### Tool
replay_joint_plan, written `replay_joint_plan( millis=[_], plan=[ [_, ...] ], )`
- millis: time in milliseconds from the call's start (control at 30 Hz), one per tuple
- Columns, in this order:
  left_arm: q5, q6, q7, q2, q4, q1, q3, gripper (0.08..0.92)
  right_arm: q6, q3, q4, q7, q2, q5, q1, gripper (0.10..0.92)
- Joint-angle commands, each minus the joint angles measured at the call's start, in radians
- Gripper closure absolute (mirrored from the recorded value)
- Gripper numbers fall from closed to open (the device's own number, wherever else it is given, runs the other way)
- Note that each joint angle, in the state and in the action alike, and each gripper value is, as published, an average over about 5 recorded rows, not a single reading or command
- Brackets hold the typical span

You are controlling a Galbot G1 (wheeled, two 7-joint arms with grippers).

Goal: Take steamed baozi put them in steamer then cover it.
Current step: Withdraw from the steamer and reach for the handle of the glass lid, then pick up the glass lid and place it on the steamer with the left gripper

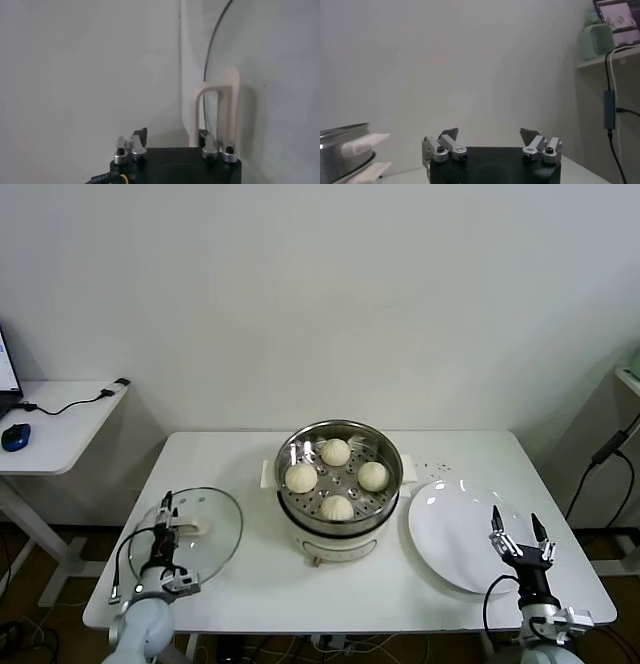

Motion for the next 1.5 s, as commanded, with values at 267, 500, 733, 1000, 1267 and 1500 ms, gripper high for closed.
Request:
replay_joint_plan(
  millis=[267,500,733,1000,1267,1500],
  plan=[
    [-0.015,0.027,0.014,-0.001,-0.043,0.017,-0.008,0.639,0.006,0.006,0.008,0.003,0.003,-0.001,0.004,0.203],
    [-0.061,0.136,0.116,-0.004,-0.211,0.072,-0.012,0.819,0.002,0.015,0.019,0.002,-0.001,0.004,0.008,0.203],
    [-0.041,0.462,0.233,-0.034,-0.411,0.118,-0.001,0.835,-0.038,0.022,0.057,0.009,0.001,0.005,0.003,0.203],
    [0.005,0.635,0.373,-0.046,-0.619,0.113,0.027,0.835,-0.052,0.025,0.081,0.020,0.003,0.004,-0.004,0.203],
    [0.153,0.658,0.528,-0.091,-0.766,0.027,0.196,0.835,-0.053,0.024,0.085,0.019,0.006,-0.006,-0.021,0.203],
    [0.230,0.658,0.595,-0.206,-0.674,-0.161,0.402,0.835,-0.062,0.030,0.118,0.018,0.030,-0.042,-0.062,0.203]
  ],
)
